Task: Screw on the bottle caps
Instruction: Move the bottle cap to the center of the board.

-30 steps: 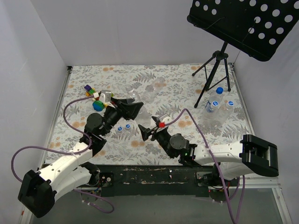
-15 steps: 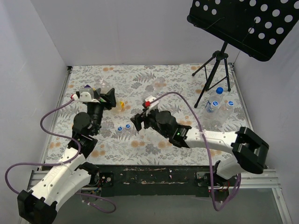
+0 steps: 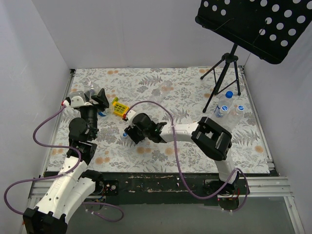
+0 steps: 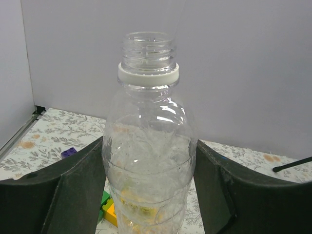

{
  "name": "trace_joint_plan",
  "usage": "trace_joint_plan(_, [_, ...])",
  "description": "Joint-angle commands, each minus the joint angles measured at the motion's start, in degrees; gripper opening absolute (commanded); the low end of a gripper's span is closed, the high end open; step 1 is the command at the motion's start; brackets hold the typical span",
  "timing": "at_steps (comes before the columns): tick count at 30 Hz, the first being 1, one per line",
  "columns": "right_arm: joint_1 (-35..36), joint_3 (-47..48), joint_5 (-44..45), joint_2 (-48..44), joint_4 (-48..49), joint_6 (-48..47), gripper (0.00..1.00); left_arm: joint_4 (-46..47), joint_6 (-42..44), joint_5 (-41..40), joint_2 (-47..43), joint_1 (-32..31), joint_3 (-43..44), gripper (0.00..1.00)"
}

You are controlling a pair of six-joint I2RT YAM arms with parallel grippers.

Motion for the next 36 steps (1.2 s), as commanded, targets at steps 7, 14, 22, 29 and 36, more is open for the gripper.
trace_joint_plan(7, [0.0, 12.7, -0.5, 9.3, -7.1, -3.6, 0.56, 1.2, 0.9, 1.8, -1.1, 0.3, 0.6, 0.45])
trace_joint_plan(14, [-1.0, 6.8, 1.0, 3.9, -13.3, -0.7, 0.35, 1.5, 1.2, 4.7, -1.2, 0.3, 0.5, 0.45])
trace_joint_plan(22, [-5.5, -6.8, 1.0, -9.0, -23.5, 2.8, 0.30, 2.2, 4.6, 22.9, -0.1, 0.1, 0.1, 0.47])
trace_joint_plan(29, [-10.5, -16.6, 0.8, -18.9, -29.6, 6.4, 0.29, -0.6, 10.7, 42.8, 3.9, -0.6, 2.0, 0.47])
trace_joint_plan(36, [-11.7, -20.6, 2.7, -23.2, -32.4, 9.7, 0.37, -7.4, 18.9, 59.8, 7.0, -4.4, 4.2, 0.45])
